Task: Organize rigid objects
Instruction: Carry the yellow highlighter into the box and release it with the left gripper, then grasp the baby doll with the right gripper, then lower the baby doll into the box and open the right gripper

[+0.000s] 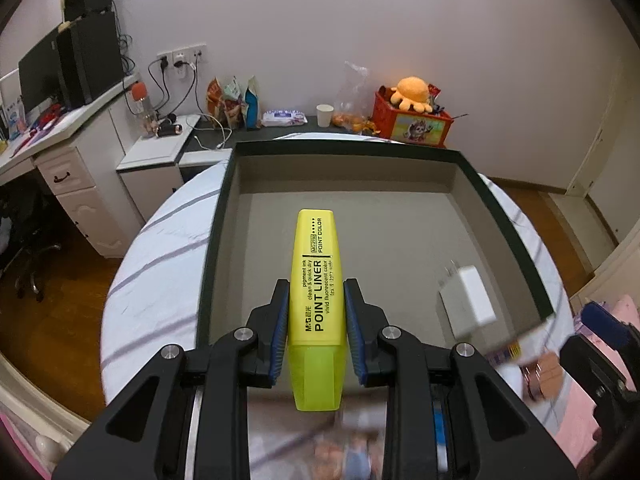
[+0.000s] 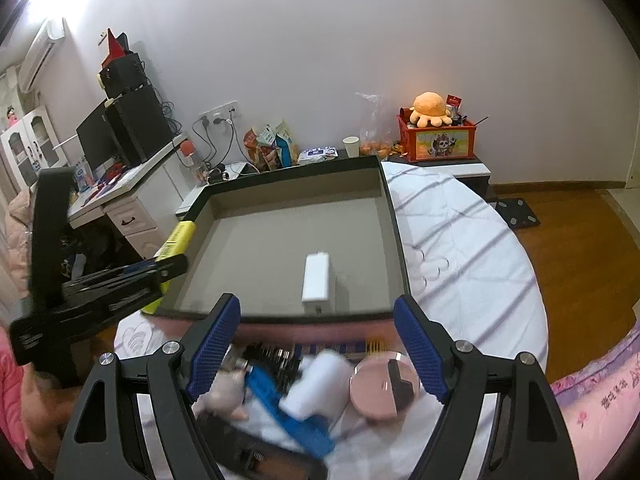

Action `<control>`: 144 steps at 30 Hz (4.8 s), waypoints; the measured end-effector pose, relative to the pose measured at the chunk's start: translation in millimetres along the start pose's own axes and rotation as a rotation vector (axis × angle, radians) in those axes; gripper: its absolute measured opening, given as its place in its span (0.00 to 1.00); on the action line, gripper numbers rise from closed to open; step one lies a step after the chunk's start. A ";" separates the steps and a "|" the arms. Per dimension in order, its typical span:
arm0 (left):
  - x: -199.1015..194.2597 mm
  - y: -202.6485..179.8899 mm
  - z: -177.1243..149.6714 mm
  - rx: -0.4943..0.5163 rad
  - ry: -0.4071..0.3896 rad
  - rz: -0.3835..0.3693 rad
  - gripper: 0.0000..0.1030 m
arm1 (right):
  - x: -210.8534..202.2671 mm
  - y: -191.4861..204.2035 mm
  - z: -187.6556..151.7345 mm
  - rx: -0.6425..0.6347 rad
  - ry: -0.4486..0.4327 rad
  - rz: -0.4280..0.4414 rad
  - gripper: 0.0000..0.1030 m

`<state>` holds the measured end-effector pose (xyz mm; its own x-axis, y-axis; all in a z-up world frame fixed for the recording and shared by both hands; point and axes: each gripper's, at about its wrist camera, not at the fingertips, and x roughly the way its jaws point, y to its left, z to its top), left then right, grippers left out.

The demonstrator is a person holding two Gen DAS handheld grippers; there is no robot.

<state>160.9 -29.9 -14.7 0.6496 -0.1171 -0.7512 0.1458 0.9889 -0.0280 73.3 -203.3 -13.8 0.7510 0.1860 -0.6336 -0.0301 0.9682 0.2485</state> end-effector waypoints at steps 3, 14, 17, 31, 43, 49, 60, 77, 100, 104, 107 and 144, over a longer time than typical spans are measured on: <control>21.3 -2.6 10.0 0.000 0.025 0.008 0.26 | 14.7 -3.7 8.9 0.002 0.014 0.002 0.78; 78.4 -3.9 3.1 0.009 0.170 0.056 0.46 | 41.9 -17.0 5.9 0.027 0.074 0.004 0.78; 67.1 -7.2 1.7 0.013 0.141 -0.002 0.61 | 38.5 -17.6 4.9 0.028 0.073 -0.001 0.78; -43.8 5.0 -47.7 0.003 -0.100 0.049 1.00 | -19.0 -11.3 -20.4 0.029 0.001 0.002 0.78; -72.3 33.5 -127.8 -0.046 -0.056 0.043 1.00 | -33.1 12.3 -68.1 -0.036 0.045 0.007 0.84; -80.6 40.0 -136.9 -0.053 -0.075 0.052 1.00 | -22.1 24.7 -79.9 -0.074 0.092 0.041 1.00; -82.6 50.0 -141.3 -0.075 -0.073 0.063 1.00 | -7.8 27.1 -76.1 -0.048 0.094 0.036 1.00; -75.8 50.7 -142.1 -0.088 -0.060 0.045 1.00 | 4.4 46.6 -59.0 -0.273 0.027 0.032 0.97; -66.0 94.1 -153.3 -0.154 -0.027 0.124 1.00 | 52.4 94.0 -91.0 -0.340 0.170 0.091 0.76; -66.4 96.5 -154.5 -0.158 -0.027 0.119 1.00 | 54.6 99.8 -93.4 -0.362 0.170 0.093 0.69; -66.0 97.3 -155.3 -0.163 -0.026 0.118 1.00 | 52.7 100.3 -94.1 -0.376 0.172 0.088 0.68; -70.8 74.6 -73.6 -0.121 -0.109 0.097 1.00 | 13.8 89.8 -13.1 -0.273 0.066 0.164 0.67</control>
<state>70.9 58.9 -12.1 0.7341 -0.0232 -0.6786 -0.0082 0.9990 -0.0431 72.4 -111.6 -9.8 0.6774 0.3446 -0.6499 -0.3290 0.9321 0.1513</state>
